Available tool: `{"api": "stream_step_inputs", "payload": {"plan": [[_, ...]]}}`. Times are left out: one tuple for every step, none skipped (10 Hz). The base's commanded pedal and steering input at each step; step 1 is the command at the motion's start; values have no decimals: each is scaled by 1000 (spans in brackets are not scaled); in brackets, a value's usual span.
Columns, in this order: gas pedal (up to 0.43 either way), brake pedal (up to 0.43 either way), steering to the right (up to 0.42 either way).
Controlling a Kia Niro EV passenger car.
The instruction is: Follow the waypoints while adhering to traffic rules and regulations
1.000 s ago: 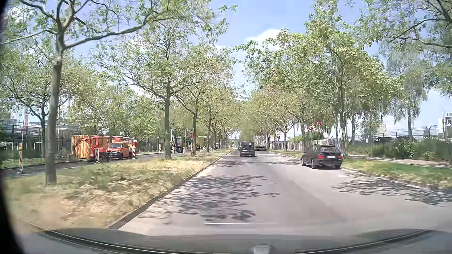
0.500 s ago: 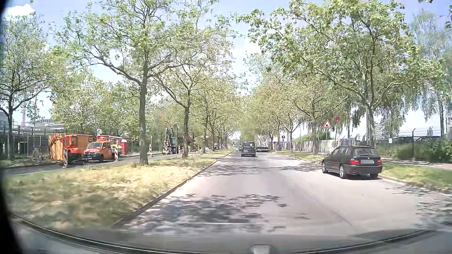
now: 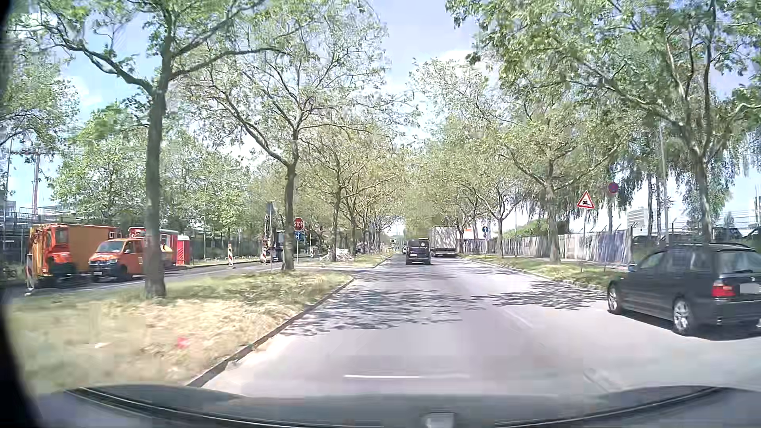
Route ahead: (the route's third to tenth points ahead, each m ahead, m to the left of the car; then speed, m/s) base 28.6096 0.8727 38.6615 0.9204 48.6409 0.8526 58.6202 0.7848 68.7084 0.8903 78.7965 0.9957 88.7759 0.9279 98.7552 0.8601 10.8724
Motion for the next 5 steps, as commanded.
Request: {"api": "stream_step_inputs", "payload": {"plan": [[197,30,1],[197,30,1],[197,30,1],[189,30,1],[177,30,1]]}}
